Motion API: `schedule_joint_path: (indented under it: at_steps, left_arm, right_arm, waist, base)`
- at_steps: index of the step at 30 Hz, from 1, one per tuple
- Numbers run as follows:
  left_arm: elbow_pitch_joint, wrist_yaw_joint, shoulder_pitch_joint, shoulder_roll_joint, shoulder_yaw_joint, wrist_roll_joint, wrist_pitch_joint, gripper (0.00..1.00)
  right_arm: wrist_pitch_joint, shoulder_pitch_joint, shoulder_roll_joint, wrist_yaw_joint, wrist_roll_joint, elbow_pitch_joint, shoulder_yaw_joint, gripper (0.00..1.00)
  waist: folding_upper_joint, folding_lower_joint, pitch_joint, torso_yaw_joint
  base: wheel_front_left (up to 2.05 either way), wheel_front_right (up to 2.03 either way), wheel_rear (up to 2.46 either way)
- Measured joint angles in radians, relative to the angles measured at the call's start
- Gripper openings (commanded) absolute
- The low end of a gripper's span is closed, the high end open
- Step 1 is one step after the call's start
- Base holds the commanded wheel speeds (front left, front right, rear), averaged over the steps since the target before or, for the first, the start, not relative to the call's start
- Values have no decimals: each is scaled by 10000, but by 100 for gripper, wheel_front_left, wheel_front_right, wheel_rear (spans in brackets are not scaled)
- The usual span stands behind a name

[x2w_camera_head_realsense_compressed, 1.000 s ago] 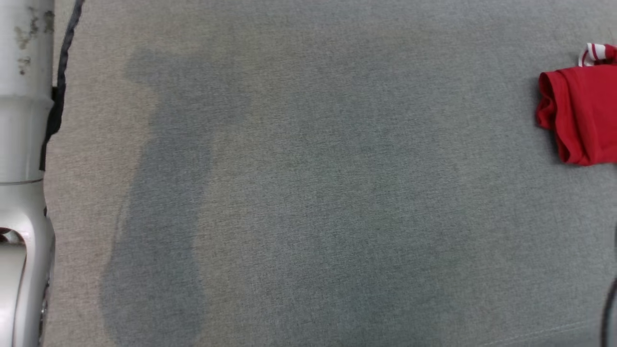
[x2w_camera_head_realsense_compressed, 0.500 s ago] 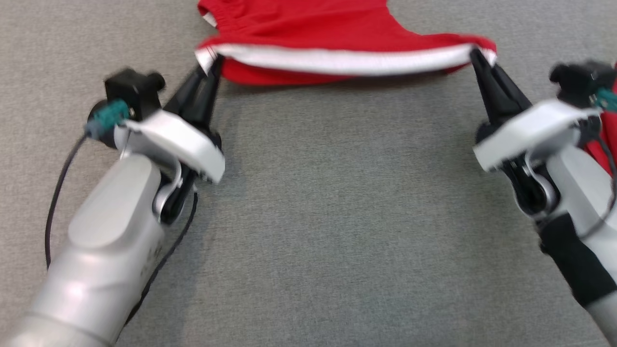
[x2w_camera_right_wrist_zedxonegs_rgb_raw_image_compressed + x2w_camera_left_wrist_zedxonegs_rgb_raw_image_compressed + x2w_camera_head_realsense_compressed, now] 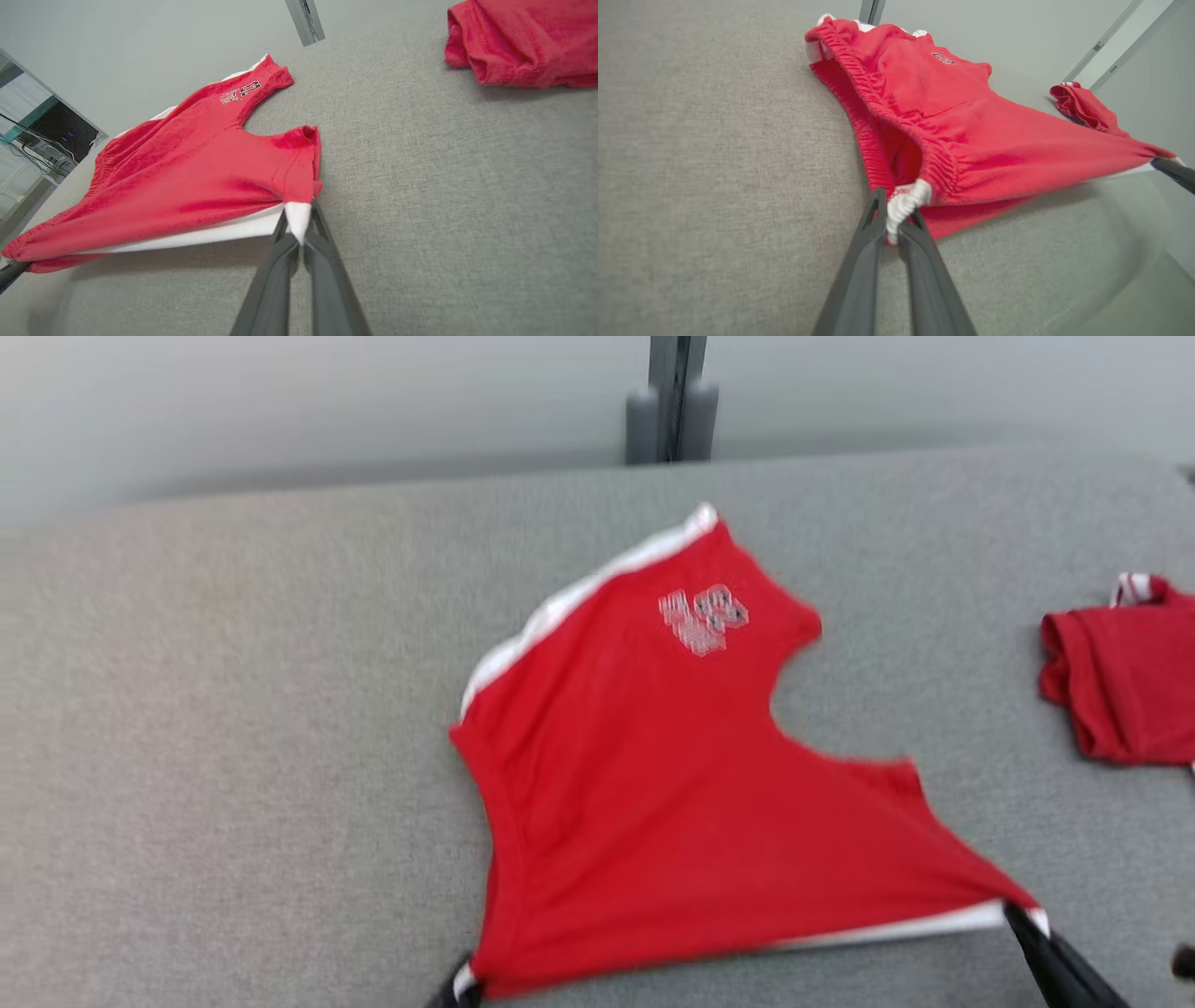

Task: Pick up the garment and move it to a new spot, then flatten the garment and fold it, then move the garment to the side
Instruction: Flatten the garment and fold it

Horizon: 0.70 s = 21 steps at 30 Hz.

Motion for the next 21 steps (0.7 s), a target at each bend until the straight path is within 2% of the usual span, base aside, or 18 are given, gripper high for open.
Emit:
schedule_joint_path:
  at_steps: [4, 8, 13, 14, 16, 17, 19, 21]
  left_arm:
    - [-1127, 589, 1764, -199, -69, -316, 151, 0]
    - [-2238, 663, 2137, -224, 8, -1001, 863, 0]
    - [-2700, 863, 1029, -435, 430, -1889, 2006, 0]
    - [-2610, 1080, 332, -527, 575, -1923, 2347, 0]
    - [-2372, 1214, -360, -616, 673, -1946, 2602, 0]
    - [-2372, 1214, -360, -616, 673, -1946, 2602, 0]
    - [-1766, 1233, -1550, -980, 715, -2073, 2840, 0]
    - [-1177, 1250, -2361, -1091, 617, -1931, 2989, 0]
  right_arm:
    - [242, 1990, -111, 4, -142, -1383, -932, 0]
    - [1080, 2015, 82, -10, -466, -2232, -1814, 0]
    - [2502, 84, 571, -23, -1104, -2027, -1802, 0]
    - [2922, -884, 746, -42, -1264, -1626, -1672, 0]
    - [3235, -1923, 836, -48, -1430, -1154, -1499, 0]
    - [3235, -1923, 836, -48, -1430, -1154, -1499, 0]
    - [3496, -3501, 867, -48, -1490, -251, -1321, 0]
    - [3651, -4335, 802, -48, -1542, 410, -1133, 0]
  waist:
    - [0, 0, -1003, 22]
    - [0, -1, -1530, 130]
    - [0, -1, -1238, 434]
    - [0, -1, -983, 576]
    - [0, -1, -672, 716]
    - [0, -1, -672, 716]
    - [0, -1, -150, 969]
    - [0, -1, 193, 1184]
  base:
    - [0, 0, 0]
    - [0, 0, 0]
    - [0, 0, 0]
    - [0, 0, 0]
    - [0, 0, 0]
    - [0, 0, 0]
    - [0, 0, 0]
    - [0, 0, 0]
